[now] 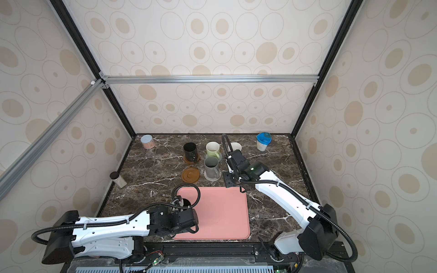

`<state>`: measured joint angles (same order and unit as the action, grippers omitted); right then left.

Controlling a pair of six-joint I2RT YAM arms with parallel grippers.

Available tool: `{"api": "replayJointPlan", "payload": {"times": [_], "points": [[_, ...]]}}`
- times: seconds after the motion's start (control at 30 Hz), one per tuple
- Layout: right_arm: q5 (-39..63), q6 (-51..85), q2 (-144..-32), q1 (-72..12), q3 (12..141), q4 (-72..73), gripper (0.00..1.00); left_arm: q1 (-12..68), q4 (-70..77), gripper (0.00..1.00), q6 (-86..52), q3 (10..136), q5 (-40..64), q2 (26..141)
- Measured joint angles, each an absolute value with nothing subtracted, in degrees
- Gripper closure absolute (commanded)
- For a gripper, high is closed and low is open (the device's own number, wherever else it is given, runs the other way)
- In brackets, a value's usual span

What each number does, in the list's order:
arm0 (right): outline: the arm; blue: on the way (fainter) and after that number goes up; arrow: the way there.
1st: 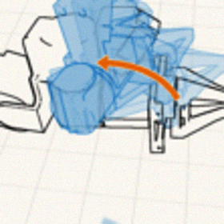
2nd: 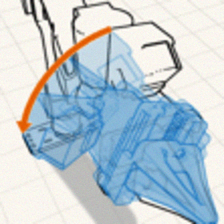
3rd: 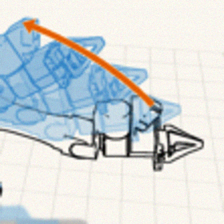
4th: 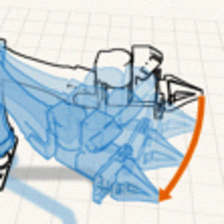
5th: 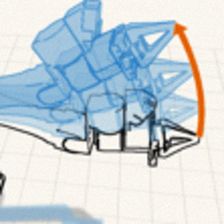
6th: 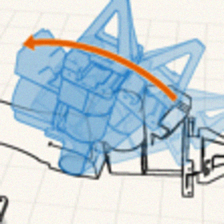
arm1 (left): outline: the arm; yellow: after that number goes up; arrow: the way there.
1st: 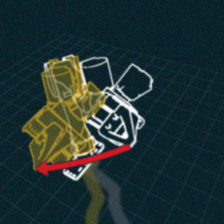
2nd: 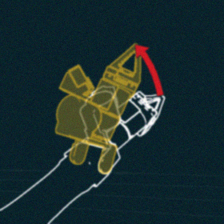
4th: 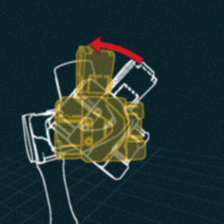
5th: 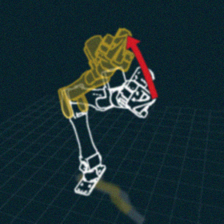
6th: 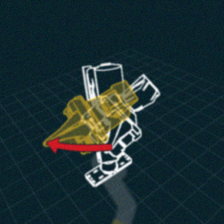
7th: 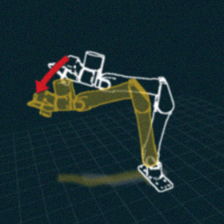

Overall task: Place cups on coasters
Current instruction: Pick up the cup from the tray.

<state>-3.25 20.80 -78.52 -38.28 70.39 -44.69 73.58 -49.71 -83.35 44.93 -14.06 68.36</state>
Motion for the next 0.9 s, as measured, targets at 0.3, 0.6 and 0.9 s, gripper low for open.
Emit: {"api": "replayJointPlan", "payload": {"times": [0.3, 0.6, 0.9], "points": [[-3.42, 21.34, -77.73, -38.28, 70.37, -44.71, 0.47, 71.81, -49.89, 0.93, -83.24, 47.44, -17.43, 67.42], [-3.75, 21.61, -76.14, -38.28, 70.15, -45.04, 0.47, 63.99, -48.53, 0.93, -78.11, 48.82, -18.26, 67.13], [-4.71, 21.63, -74.02, -38.28, 69.91, -45.74, 0.47, 55.18, -43.55, 0.93, -70.24, 51.2, -17.96, 69.3]]}}
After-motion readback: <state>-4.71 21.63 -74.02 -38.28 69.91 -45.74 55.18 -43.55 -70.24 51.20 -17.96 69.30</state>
